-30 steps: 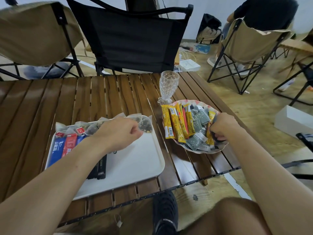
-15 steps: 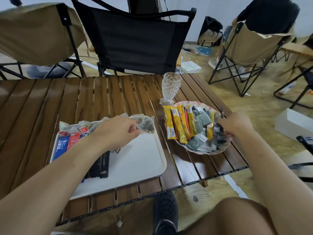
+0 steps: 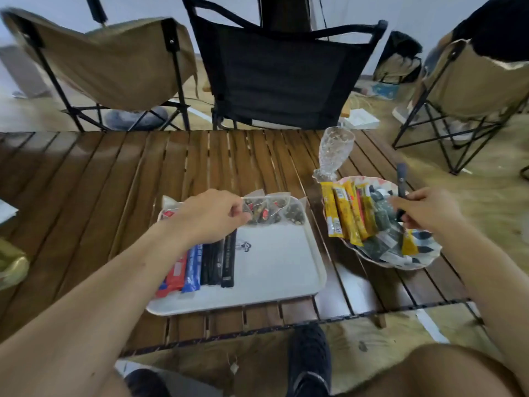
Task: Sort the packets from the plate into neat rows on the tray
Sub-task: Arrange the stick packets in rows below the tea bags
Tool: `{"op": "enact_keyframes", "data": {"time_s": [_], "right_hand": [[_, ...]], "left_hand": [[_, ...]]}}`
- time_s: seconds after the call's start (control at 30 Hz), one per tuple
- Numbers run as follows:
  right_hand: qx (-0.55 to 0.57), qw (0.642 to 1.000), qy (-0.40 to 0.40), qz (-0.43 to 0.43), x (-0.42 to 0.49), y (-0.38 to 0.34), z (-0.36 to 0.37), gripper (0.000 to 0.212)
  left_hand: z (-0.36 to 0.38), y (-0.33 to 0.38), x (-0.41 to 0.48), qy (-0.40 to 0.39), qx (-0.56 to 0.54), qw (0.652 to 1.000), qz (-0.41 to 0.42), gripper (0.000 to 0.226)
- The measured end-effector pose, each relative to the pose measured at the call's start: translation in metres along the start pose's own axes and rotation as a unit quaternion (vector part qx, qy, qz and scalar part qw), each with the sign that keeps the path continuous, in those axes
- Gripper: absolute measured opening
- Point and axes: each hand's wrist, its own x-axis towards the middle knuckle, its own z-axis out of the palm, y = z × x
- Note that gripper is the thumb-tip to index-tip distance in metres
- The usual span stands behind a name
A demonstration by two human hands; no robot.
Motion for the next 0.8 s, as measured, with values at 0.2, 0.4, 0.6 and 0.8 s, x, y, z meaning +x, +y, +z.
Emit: {"op": "enact_keyframes", "data": {"time_s": [0.2, 0.4, 0.6, 0.8], "right_hand": [[0.132, 0.981, -0.088, -0.108, -0.031, -0.046, 0.023, 0.034], [0.147, 0.907, -0.373, -0.129, -0.082, -0.094, 0.066, 0.025], [-0.087, 0.868, -0.407, -0.271, -0.129, -0.121, 0.129, 0.013], [-0.192, 0.809, -0.434, -0.346, -0.148, -0.127, 0.168, 0.023]], "left_hand": [[-0.013, -0.038, -0.019, 0.017, -0.028, 0.999, -0.035, 0.034], [-0.021, -0.063, -0.032, 0.008, -0.076, 0.994, -0.081, 0.032], [-0.024, -0.075, -0.040, 0.006, -0.128, 0.988, -0.081, 0.026], [-0.021, -0.079, -0.044, -0.016, -0.185, 0.982, -0.044, 0.036]]}}
